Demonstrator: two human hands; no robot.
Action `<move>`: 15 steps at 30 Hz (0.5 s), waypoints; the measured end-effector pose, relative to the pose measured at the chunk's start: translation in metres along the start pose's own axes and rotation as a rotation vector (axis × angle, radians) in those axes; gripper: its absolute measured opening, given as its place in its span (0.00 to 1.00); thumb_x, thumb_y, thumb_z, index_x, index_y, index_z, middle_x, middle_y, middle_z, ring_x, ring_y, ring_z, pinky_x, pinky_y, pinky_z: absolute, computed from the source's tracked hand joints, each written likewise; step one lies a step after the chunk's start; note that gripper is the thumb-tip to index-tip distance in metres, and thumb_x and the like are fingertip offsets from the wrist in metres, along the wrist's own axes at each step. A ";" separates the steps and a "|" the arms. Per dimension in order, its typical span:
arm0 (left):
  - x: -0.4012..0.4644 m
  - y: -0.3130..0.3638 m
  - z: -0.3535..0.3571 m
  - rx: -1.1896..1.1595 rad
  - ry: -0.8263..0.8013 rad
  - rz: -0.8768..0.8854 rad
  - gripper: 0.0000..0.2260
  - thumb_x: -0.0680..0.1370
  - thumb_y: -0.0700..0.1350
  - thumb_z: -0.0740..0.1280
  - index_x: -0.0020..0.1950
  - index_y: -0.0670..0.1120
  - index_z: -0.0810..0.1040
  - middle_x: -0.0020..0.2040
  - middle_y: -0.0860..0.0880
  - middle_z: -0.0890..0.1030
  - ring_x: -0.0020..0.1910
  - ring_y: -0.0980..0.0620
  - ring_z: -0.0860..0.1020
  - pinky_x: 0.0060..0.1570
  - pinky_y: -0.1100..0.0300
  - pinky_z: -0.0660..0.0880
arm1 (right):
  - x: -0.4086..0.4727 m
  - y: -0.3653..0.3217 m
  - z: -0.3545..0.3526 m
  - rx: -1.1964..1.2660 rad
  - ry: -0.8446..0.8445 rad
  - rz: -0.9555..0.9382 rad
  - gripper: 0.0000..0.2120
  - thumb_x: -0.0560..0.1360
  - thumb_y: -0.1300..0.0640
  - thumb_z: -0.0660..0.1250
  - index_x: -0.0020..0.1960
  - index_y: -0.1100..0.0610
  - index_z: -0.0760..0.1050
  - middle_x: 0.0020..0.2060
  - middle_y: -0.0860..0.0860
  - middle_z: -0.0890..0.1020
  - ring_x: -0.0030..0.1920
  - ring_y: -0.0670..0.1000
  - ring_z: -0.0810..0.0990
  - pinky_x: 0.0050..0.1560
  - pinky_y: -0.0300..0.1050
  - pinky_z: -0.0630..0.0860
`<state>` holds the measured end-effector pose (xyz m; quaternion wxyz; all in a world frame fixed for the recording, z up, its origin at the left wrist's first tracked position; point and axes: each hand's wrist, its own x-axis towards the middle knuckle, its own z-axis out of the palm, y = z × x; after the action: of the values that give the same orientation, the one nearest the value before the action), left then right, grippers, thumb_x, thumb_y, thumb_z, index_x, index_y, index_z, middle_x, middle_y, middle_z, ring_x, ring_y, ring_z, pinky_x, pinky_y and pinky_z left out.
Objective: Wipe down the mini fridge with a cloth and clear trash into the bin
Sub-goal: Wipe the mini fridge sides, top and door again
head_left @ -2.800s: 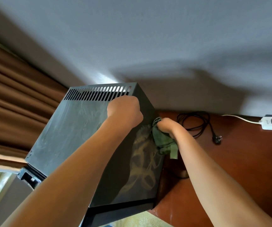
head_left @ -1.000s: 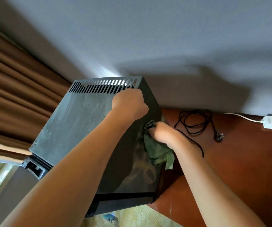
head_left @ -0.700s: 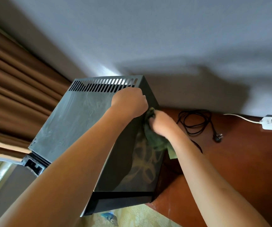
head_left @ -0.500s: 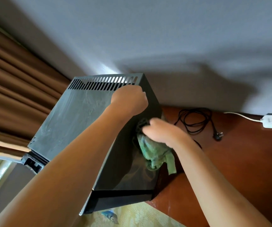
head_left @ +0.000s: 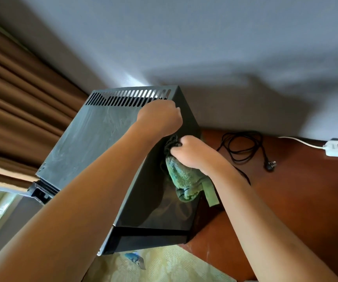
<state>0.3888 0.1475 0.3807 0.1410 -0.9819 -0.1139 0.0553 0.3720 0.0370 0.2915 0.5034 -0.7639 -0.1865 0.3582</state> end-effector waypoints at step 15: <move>-0.034 -0.014 -0.013 -0.230 -0.043 0.046 0.12 0.80 0.49 0.58 0.60 0.48 0.76 0.58 0.49 0.80 0.52 0.50 0.77 0.51 0.54 0.76 | -0.019 0.003 0.023 -0.198 0.129 -0.021 0.09 0.81 0.53 0.59 0.52 0.57 0.75 0.43 0.55 0.80 0.41 0.57 0.80 0.41 0.53 0.77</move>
<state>0.3547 0.1493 0.4000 0.0236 -0.9925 -0.0997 0.0663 0.3420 0.0378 0.2901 0.4401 -0.8293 -0.1964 0.2829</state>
